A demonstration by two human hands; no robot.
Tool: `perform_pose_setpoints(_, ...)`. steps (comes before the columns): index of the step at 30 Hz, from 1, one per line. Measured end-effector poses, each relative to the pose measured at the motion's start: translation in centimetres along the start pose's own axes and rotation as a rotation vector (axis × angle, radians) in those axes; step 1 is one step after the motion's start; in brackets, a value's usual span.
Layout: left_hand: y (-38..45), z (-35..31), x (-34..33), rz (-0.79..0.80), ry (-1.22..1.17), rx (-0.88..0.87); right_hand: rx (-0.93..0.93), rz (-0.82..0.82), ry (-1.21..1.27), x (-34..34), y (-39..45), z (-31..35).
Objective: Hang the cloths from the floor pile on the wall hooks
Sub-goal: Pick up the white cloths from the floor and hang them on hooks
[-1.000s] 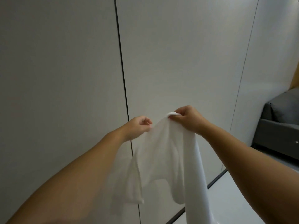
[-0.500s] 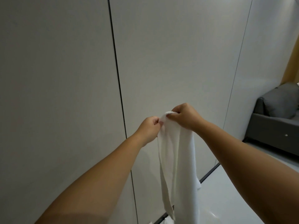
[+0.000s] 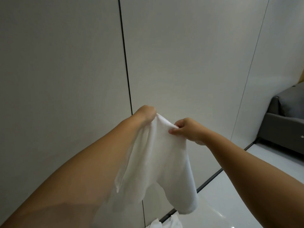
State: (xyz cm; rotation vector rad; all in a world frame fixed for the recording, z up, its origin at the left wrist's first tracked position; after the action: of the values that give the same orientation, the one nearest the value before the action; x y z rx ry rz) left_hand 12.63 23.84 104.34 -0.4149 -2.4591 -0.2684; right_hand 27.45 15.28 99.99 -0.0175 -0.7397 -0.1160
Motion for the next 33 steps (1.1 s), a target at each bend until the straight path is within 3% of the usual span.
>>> perform_pose_setpoints(4, -0.8, 4.1, 1.8, -0.018, -0.046, 0.062, 0.097, -0.062, 0.063, -0.4, 0.4, 3.5)
perform_pose_setpoints(8, -3.0, 6.6, 2.7, 0.121, -0.082, 0.020, 0.157, -0.045, -0.003, -1.9, 0.8, 6.4)
perform_pose_setpoints(11, -4.4, 7.5, 2.3, 0.223, -0.235, 0.021, 0.167, -0.082, -0.019, -2.8, 1.3, 7.6)
perform_pose_setpoints(20, -6.1, 10.9, 2.3, 0.114, -0.505, 0.153, 0.128, -0.021, -0.006, -6.3, 1.8, 8.7)
perform_pose_setpoints(25, -6.2, 12.2, 5.6, -0.036, -0.284, 0.094, 0.137, 0.021, -0.047, -8.3, 2.1, 9.4)
perform_pose_setpoints(33, -8.4, 13.6, 11.2, -0.099, 0.022, -0.045, 0.246, 0.204, 0.049, -13.0, 2.0, 11.1)
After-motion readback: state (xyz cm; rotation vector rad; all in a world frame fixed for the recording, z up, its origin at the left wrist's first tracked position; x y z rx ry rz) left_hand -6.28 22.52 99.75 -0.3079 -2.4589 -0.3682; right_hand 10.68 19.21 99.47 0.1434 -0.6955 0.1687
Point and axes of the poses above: each hand's wrist, its own y-axis towards the middle knuckle, its own x-axis out of the back of the hand, z = x × y, the point moved 5 cm from there along y, towards the middle knuckle, and after that the axes turned 5 degrees about -y, right-handed, at the moved point
